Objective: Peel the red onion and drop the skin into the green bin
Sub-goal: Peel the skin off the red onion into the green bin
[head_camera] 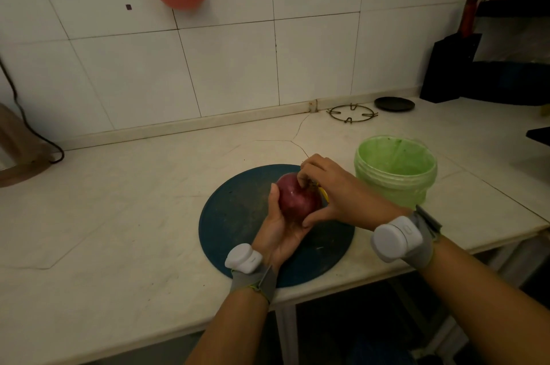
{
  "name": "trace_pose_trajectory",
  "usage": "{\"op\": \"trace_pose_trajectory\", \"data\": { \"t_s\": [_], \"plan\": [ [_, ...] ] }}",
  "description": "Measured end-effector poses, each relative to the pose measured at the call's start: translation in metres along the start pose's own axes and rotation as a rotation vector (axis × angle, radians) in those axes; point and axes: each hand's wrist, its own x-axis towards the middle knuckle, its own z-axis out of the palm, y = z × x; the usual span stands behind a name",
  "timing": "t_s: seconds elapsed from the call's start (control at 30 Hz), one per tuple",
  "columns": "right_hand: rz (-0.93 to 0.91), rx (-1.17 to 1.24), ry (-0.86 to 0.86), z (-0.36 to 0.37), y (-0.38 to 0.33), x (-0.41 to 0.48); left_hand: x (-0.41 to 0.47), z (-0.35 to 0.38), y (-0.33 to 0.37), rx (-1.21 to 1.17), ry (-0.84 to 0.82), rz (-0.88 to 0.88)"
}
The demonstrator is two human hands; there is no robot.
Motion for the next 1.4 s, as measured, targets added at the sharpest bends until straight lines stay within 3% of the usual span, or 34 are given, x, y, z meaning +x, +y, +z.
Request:
{"op": "trace_pose_trajectory", "data": {
  "t_s": [0.47,0.8,0.97,1.4],
  "plan": [
    [-0.017,0.002,0.026,0.0027,-0.0054,-0.0019,0.0027,0.0002,0.0006,-0.083,0.036,-0.031],
    [0.043,0.265,0.138,0.0009,0.0023,0.0030,0.0022,0.0051,0.0002,0.000,0.040,-0.053],
    [-0.005,0.174,0.207,0.0006,0.0001,0.0016,0.0017,0.0045,-0.0001,0.024,0.053,-0.075],
    [0.065,0.242,0.122,-0.0014,-0.0018,-0.0015,-0.0010,0.0060,0.0006,0.054,0.056,-0.033]
  ]
}}
